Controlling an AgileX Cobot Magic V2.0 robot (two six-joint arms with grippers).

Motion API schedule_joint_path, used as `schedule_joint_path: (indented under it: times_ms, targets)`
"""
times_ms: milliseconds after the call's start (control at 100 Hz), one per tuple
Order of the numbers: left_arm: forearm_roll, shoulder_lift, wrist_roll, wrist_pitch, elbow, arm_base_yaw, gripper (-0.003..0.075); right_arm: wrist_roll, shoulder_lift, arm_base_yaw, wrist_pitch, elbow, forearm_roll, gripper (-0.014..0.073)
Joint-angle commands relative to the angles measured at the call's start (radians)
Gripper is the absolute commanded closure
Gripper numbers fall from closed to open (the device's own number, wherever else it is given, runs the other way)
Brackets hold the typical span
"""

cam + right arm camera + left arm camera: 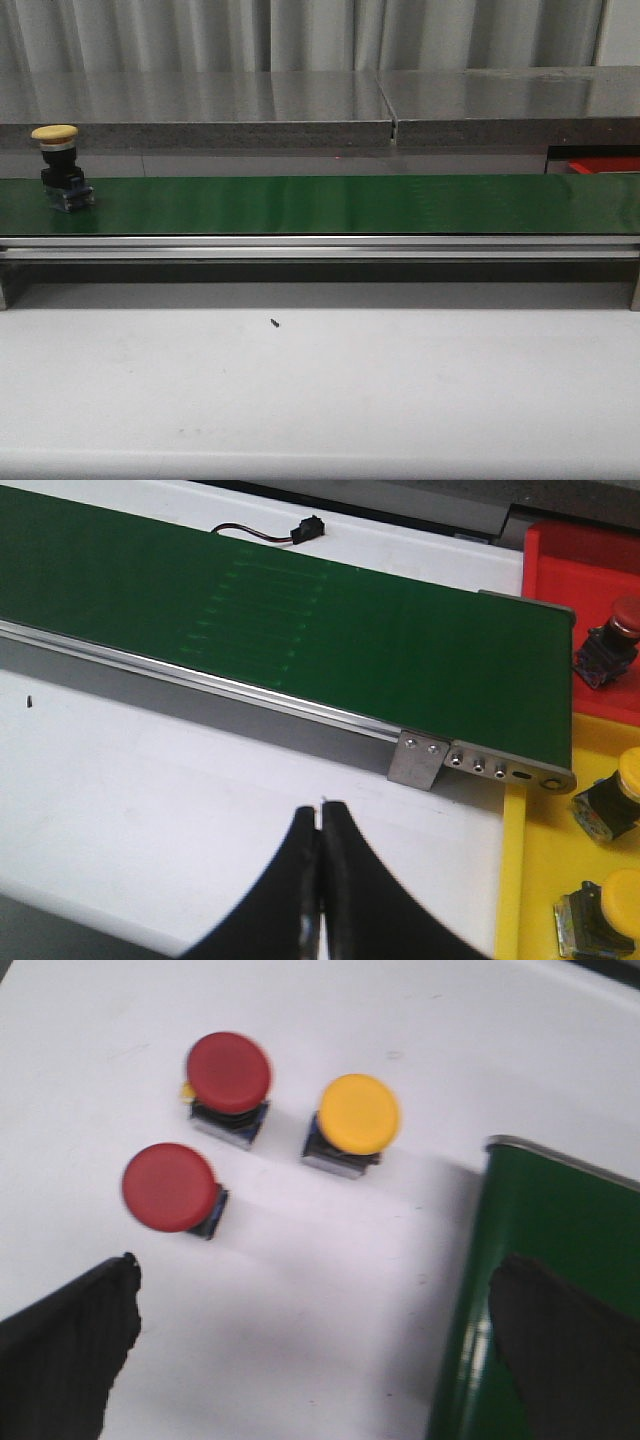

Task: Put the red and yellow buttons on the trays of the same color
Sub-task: 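Grasp a red button on the table with the left gripper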

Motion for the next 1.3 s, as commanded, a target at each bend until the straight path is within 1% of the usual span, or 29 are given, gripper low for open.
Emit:
schedule_joint_path:
  times_ms: [0,250,490,740,850,970,1040,1090,1100,1110,1150,1160,1210,1290]
  targets:
    - [-0.033,-0.014,-0.003,-0.065,-0.030,0.025,0.0057,-0.006,-0.005,0.001,-0.057,-0.023,0.020,0.0691]
    - [-0.020,0.066,-0.003,-0.141,-0.036,0.035,0.0057,-0.006,-0.005,0.001,-0.057,-0.023,0.020,0.0691]
    - [0.016,0.175,-0.003,-0.129,-0.125,0.035,0.0057,-0.006,-0.005,0.001,-0.057,-0.023,0.020,0.0691]
    - [0.025,0.245,-0.009,-0.119,-0.208,0.035,0.0057,-0.006,-0.005,0.001,-0.057,-0.023,0.020,0.0691]
    - [0.028,0.258,-0.012,-0.120,-0.220,0.035,0.0076,-0.006,-0.005,0.001,-0.057,-0.023,0.020,0.0691]
    - [0.028,0.263,-0.012,-0.127,-0.220,0.039,0.0143,-0.006,-0.005,0.001,-0.057,-0.023,0.020,0.0691]
    - [0.028,0.265,-0.012,-0.130,-0.220,0.041,0.0201,-0.006,-0.005,0.001,-0.057,-0.023,0.020,0.0691]
    - [0.028,0.265,-0.014,-0.131,-0.220,0.044,0.0251,-0.006,-0.005,0.001,-0.057,-0.023,0.020,0.0691]
    - [0.028,0.265,-0.014,-0.132,-0.220,0.043,0.0274,-0.006,-0.005,0.001,-0.057,-0.023,0.020,0.0691]
    - [0.028,0.265,-0.014,-0.132,-0.220,0.043,0.0274,-0.006,-0.005,0.001,-0.057,-0.023,0.020,0.0691]
    - [0.028,0.265,-0.014,-0.134,-0.220,0.048,0.0333,-0.006,-0.005,0.001,-0.057,-0.023,0.020,0.0691]
    - [0.028,0.265,-0.014,-0.134,-0.220,0.048,0.0333,-0.006,-0.005,0.001,-0.057,-0.023,0.020,0.0691]
    - [0.028,0.265,-0.014,-0.134,-0.220,0.052,0.0407,-0.006,-0.005,0.001,-0.057,-0.023,0.020,0.0691]
    - [0.026,0.265,-0.014,-0.124,-0.220,0.054,0.0505,-0.006,-0.005,0.001,-0.057,-0.023,0.020,0.0691]
